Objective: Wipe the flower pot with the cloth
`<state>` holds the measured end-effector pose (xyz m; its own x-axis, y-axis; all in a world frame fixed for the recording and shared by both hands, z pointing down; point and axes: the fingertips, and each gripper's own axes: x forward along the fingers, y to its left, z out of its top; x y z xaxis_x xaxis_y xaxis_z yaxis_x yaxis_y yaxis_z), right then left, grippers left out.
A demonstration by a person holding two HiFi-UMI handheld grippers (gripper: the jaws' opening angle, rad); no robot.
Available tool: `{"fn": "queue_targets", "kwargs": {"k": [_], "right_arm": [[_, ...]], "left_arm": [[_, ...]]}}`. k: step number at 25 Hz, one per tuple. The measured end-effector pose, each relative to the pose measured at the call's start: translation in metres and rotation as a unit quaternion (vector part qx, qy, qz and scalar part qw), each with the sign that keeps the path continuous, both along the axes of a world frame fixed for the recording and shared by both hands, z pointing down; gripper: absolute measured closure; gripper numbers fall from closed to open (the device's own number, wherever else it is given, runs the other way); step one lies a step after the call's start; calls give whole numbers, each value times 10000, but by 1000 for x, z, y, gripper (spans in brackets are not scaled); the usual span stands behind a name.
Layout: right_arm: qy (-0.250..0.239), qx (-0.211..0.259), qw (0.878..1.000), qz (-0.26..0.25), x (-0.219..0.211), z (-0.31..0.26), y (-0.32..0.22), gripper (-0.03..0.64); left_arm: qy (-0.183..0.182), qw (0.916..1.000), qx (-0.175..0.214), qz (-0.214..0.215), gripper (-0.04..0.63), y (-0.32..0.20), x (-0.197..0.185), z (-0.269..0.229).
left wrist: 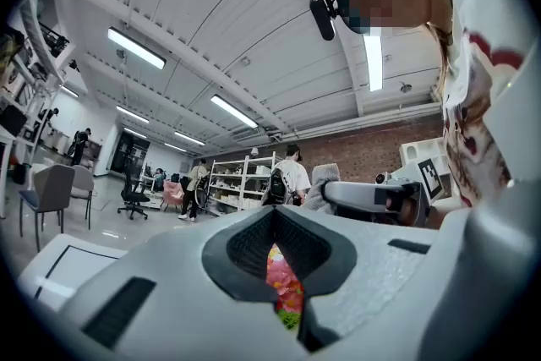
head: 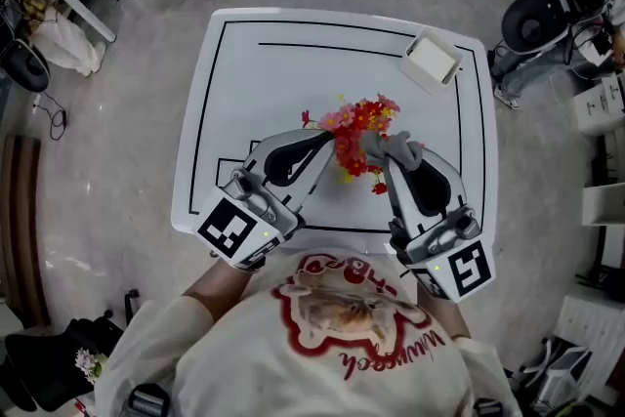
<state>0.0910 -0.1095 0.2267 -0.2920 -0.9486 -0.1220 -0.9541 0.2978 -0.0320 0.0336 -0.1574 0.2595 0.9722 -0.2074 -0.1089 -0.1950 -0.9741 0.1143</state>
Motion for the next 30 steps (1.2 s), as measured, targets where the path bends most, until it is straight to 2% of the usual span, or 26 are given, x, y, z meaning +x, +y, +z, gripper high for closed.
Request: {"fn": "queue_targets", "kwargs": {"k": [7,10,17,24,30], "right_arm": [[-191,55,9997,123,42,-11,-8,561],[-165,78,9998,76,50,-15,-15,561],[-75,28,9998,-160,76,-23,-36,561],[60,-158,9987,-484,97,-10,-58,561],[254,-375,9940,-997,108,6,-82,561]], "left_arm": [[141,9996,24,-236,592,-21,10,-11],[122,9984,170,-530,592,-37,6,-16],[78,9932,217,-1144,592,-62,-3,-24],[-137,9915,113,-1287,592,-66,9,-9],[-364,9902,12,-1350,592,-66,10,7]]}}
